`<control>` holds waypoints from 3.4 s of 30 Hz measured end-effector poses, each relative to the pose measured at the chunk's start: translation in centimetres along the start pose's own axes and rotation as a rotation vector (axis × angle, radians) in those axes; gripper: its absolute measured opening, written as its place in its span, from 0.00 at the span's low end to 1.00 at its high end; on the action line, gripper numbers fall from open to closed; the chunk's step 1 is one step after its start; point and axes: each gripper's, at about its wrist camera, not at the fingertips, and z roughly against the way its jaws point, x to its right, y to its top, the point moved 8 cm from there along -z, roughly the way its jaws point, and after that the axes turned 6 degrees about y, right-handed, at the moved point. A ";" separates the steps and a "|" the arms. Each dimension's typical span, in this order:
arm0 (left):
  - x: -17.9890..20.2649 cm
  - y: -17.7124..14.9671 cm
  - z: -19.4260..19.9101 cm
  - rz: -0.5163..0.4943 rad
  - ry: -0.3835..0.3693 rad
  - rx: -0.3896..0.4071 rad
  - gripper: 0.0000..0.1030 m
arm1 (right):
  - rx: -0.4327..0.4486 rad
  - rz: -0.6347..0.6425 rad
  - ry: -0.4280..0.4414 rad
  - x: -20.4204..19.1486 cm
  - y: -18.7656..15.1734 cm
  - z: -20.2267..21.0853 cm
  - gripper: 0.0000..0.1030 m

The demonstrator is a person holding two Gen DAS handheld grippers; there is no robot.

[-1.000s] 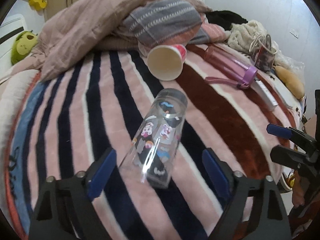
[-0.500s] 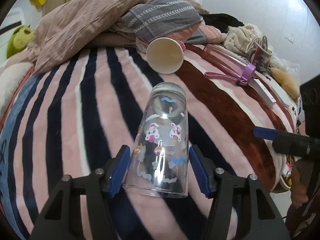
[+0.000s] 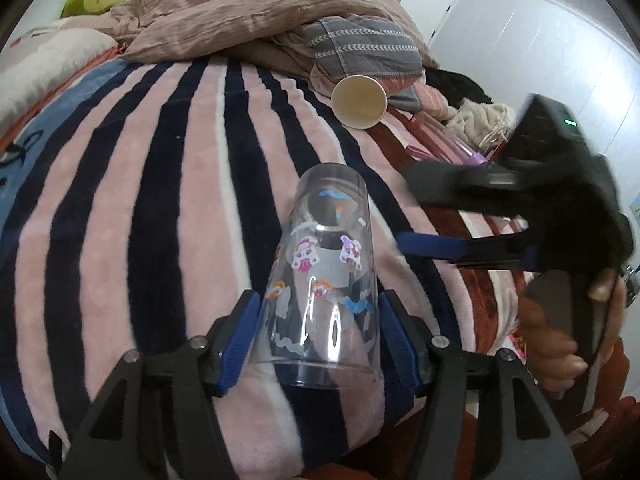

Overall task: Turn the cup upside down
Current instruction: 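Reach the right gripper to the clear sticker cup lying sideways and grasp it, then lift the clear cup with the right gripper and rotate it upright, then lower the clear cup onto the blanket and open the right gripper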

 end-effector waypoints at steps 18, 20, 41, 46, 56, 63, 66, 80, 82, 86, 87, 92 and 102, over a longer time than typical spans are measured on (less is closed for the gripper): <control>0.9 4.3 -1.3 -0.045 -0.112 0.062 0.58 | 0.113 0.182 -0.207 -2.7 5.3 -2.1 0.60; 1.1 5.7 -1.4 -0.058 -0.106 0.105 0.59 | 0.159 0.313 -0.224 -4.9 6.2 -0.9 0.59; 1.0 3.5 -1.7 -0.112 -0.063 0.143 0.68 | 0.205 0.927 -0.306 -10.2 -3.0 -0.6 0.53; 0.8 3.6 -1.9 -0.098 -0.073 0.132 0.81 | 0.197 0.898 -0.301 -9.8 -2.6 -0.5 0.54; 0.9 3.9 -1.1 -0.093 -0.110 0.187 0.68 | 0.201 0.844 -0.282 -9.4 -2.0 -0.4 0.56; 1.7 6.0 -1.3 -0.140 -0.101 0.244 0.65 | 0.239 0.934 -0.364 -10.2 -1.0 -0.2 0.53; 1.7 6.1 -1.9 -0.150 -0.097 0.237 0.64 | 0.235 0.963 -0.406 -10.0 -0.8 -0.5 0.53; 1.0 5.4 -2.2 -0.127 -0.083 0.174 0.81 | 0.228 0.876 -0.361 -9.0 0.0 -0.4 0.72; 1.0 5.4 -2.2 -0.124 -0.078 0.166 0.81 | 0.229 0.847 -0.354 -8.9 0.3 -0.2 0.72; 1.1 5.4 -1.2 -0.118 -0.060 0.143 0.81 | 0.244 0.809 -0.338 -9.4 0.7 1.0 0.73; 1.3 5.4 -0.6 -0.117 -0.053 0.145 0.81 | 0.251 0.802 -0.326 -9.9 0.7 1.6 0.75; 2.0 5.3 4.7 -0.126 0.029 0.192 0.99 | 0.330 0.767 -0.278 -13.2 0.2 6.4 0.89; 3.7 3.7 15.4 -0.052 0.223 0.198 0.99 | 0.339 0.547 -0.359 -12.6 -3.3 13.7 0.99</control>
